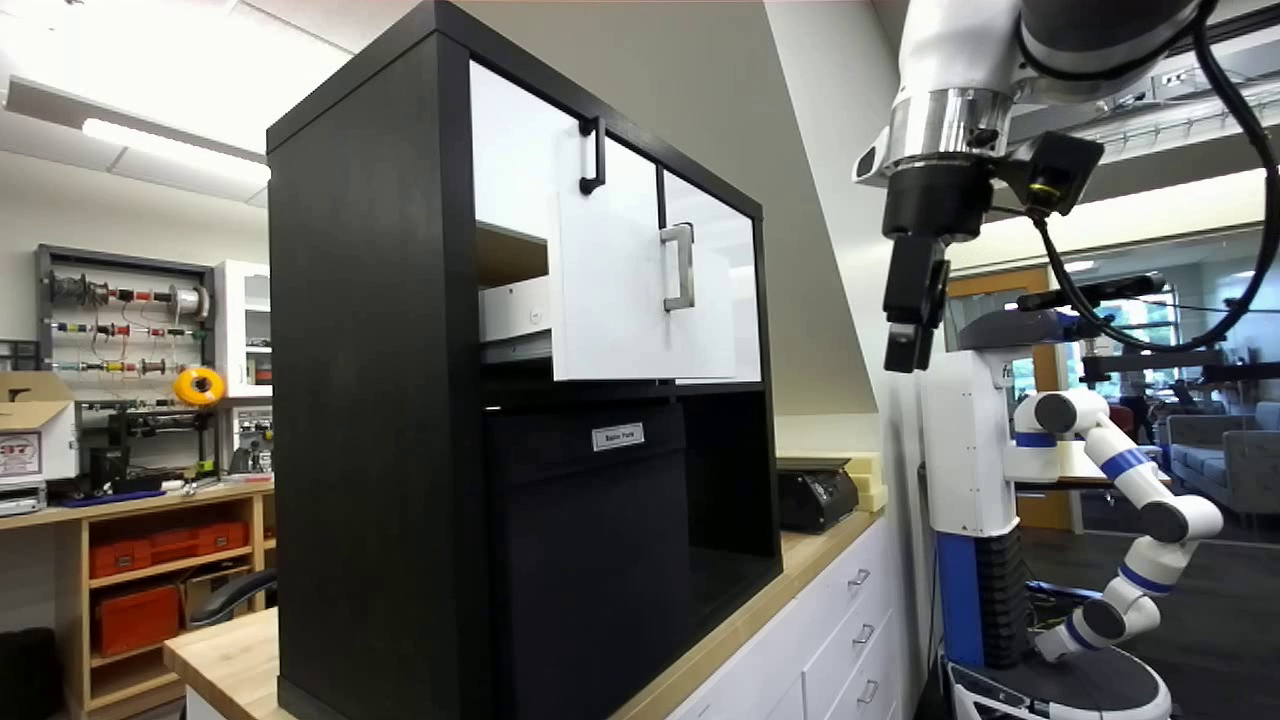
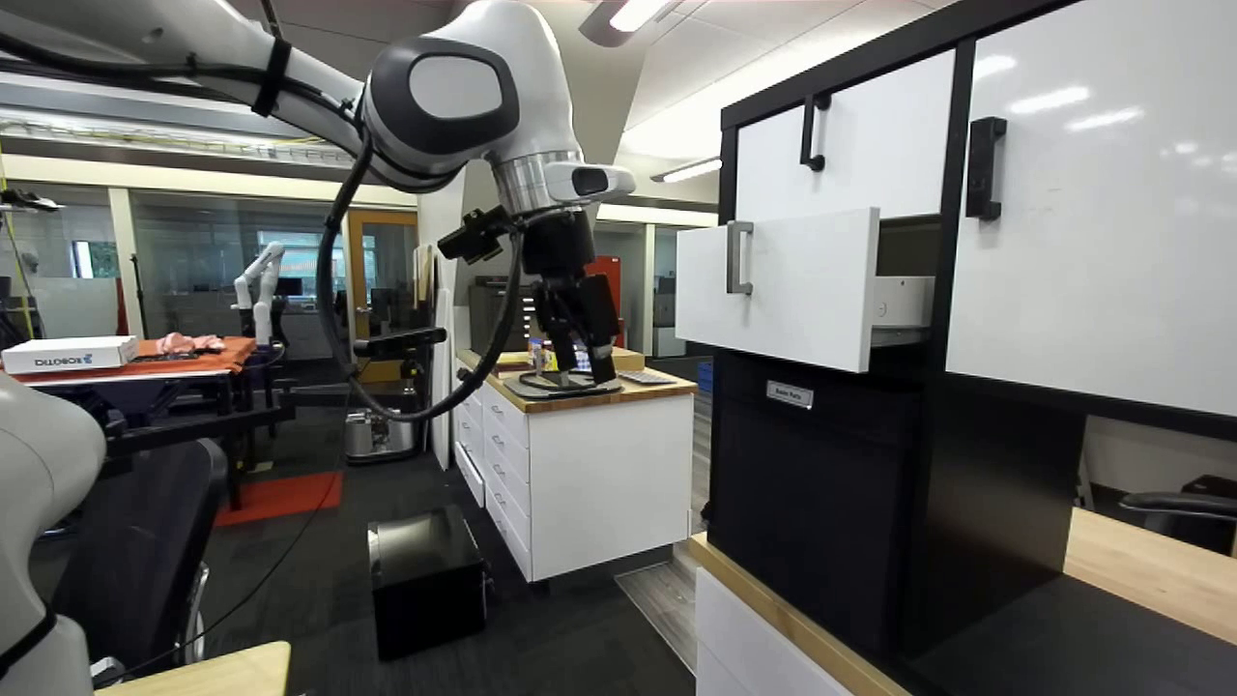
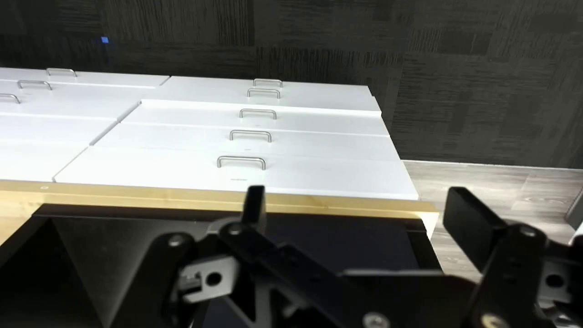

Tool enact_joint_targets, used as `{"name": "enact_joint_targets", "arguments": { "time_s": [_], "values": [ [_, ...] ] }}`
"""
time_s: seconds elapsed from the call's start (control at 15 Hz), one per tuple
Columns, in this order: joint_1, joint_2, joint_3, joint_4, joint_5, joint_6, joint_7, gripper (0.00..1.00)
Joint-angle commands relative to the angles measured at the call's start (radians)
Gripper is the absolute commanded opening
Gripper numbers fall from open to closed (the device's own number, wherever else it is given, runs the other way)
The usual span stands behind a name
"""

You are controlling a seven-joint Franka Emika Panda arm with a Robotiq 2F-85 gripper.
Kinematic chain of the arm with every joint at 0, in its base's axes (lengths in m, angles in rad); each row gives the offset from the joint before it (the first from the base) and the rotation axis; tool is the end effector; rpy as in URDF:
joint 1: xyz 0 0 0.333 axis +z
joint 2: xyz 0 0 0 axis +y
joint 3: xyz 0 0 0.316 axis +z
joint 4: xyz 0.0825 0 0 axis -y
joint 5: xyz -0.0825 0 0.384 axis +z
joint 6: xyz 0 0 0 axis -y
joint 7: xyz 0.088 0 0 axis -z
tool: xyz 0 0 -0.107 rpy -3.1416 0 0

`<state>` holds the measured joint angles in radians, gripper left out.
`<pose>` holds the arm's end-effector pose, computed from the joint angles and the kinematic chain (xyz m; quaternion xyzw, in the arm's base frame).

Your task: Close the bottom left drawer of the cabinet

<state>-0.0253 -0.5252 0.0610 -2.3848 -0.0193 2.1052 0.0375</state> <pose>0.4158 0.0167 0.5347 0.9922 0.0008 0.1227 0.0200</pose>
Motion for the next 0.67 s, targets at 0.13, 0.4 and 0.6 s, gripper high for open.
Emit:
{"name": "enact_joint_targets", "arguments": {
  "time_s": [0.13,0.4,0.6],
  "values": [
    [0.004,0.118,0.026,0.158,-0.011,0.071,0.093,1.00],
    [-0.003,0.190,0.046,0.243,-0.041,0.153,0.150,1.00],
    [-0.008,0.233,0.050,0.284,-0.068,0.243,0.185,1.00]
  ]
}}
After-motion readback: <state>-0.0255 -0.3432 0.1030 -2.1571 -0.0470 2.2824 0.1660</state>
